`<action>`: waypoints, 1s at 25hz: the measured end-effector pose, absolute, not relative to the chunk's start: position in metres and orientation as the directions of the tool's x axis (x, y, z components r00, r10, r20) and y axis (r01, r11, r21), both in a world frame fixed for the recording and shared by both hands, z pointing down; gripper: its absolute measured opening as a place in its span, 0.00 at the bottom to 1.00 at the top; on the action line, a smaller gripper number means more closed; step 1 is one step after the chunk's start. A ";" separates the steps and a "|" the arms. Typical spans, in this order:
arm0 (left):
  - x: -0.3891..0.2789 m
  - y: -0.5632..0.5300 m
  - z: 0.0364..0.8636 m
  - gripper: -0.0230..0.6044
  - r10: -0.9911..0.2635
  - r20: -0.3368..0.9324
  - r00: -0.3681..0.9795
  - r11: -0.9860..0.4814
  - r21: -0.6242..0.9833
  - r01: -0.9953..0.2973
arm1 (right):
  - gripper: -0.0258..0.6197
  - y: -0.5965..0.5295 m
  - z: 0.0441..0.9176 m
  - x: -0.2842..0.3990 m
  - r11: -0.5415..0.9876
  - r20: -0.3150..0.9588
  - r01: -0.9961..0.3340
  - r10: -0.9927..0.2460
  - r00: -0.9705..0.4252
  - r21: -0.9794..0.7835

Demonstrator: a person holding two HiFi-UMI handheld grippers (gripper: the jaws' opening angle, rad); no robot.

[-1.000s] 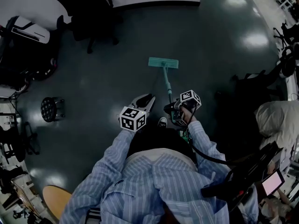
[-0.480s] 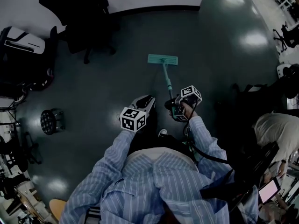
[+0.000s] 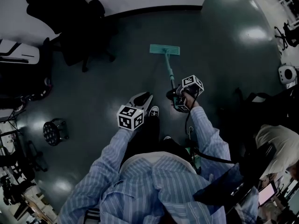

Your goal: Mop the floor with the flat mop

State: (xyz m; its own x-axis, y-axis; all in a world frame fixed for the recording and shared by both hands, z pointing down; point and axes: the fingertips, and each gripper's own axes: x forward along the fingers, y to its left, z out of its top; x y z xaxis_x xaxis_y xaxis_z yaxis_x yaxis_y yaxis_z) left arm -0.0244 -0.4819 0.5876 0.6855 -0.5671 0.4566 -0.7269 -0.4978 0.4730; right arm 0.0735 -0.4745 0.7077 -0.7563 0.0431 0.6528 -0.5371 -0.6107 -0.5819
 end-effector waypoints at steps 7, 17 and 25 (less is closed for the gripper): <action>-0.053 -0.536 0.591 0.15 -0.566 0.460 0.684 -0.487 0.483 -0.728 | 0.11 -0.585 0.725 0.055 -0.595 0.684 -0.576 0.060 -0.727 -0.560; -0.060 -0.536 0.613 0.15 -0.514 0.500 0.697 -0.490 0.495 -0.717 | 0.10 -0.602 0.740 0.059 -0.606 0.688 -0.560 0.028 -0.725 -0.565; -0.019 -0.485 0.604 0.15 -0.504 0.484 0.715 -0.535 0.475 -0.699 | 0.10 -0.509 0.739 0.085 -0.600 0.682 -0.560 0.032 -0.731 -0.572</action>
